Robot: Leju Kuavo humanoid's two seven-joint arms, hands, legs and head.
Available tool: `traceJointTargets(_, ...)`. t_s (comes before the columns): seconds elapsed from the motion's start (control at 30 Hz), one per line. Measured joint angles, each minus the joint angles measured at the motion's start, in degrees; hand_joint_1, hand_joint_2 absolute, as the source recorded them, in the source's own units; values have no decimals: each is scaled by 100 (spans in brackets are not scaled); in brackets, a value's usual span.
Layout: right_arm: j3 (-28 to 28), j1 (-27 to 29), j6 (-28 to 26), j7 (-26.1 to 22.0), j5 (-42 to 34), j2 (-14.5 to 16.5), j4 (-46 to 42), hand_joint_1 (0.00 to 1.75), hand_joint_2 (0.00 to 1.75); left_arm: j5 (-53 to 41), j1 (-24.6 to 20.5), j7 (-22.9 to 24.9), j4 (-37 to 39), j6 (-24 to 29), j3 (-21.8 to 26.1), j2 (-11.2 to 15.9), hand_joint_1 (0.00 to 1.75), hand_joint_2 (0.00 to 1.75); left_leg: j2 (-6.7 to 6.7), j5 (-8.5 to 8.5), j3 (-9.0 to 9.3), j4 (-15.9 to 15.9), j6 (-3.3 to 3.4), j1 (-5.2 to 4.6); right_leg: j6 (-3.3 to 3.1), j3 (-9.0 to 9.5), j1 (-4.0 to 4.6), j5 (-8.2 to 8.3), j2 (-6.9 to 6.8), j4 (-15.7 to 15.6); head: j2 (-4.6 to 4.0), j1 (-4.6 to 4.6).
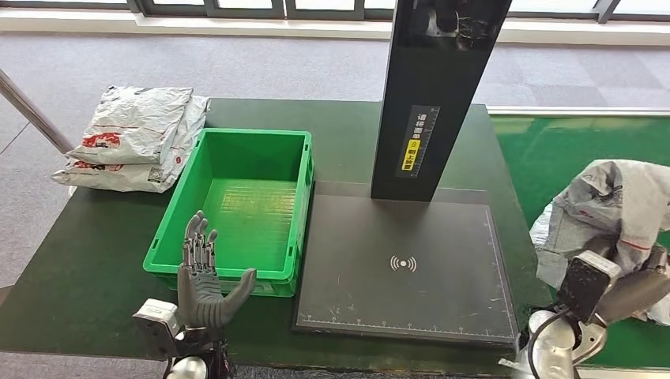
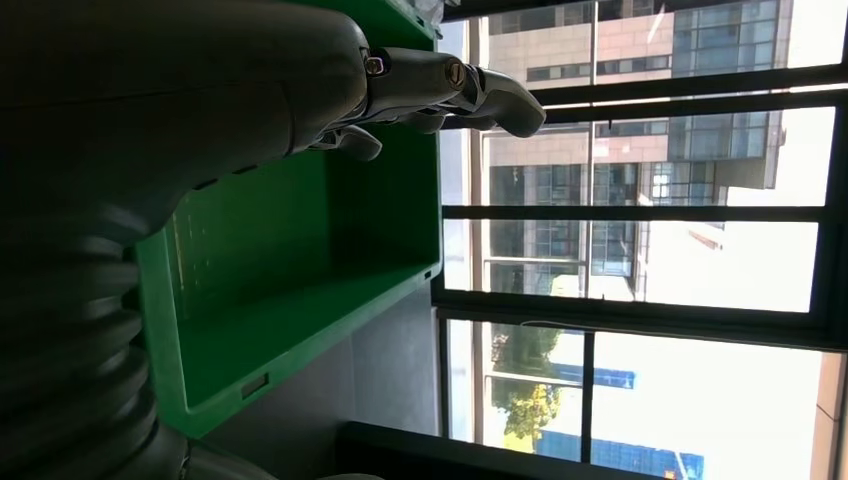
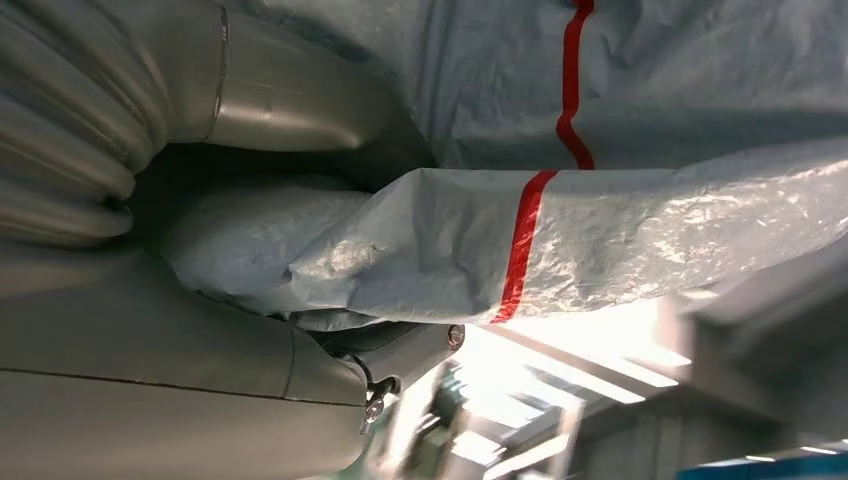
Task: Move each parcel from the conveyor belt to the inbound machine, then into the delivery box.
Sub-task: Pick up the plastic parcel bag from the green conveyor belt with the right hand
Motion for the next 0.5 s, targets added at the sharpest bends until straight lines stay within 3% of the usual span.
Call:
traceJointTargets(0.27, 1291, 609, 130, 5, -555, 142, -1461, 175, 175, 13, -6, 0, 30, -1, -1, 0, 0, 175, 3, -2, 0, -1, 0, 1, -3, 3, 1, -4, 2, 0, 0, 0)
traceJointTargets(0.37, 1760, 741, 820, 163, -697, 63, -1473, 175, 175, 15, -7, 0, 29, -31, -1, 2, 0, 175, 9, -4, 3, -1, -1, 1, -3, 3, 0, -3, 7, 0, 0, -1)
traceJointTargets(0.5, 2228, 764, 2014, 777, -148, -111, -1007, 175, 175, 1, -6, 0, 24, -114, -1, 4, 0, 175, 8, -2, 4, 0, 1, 1, -2, 6, 1, -2, 4, 0, 1, 0)
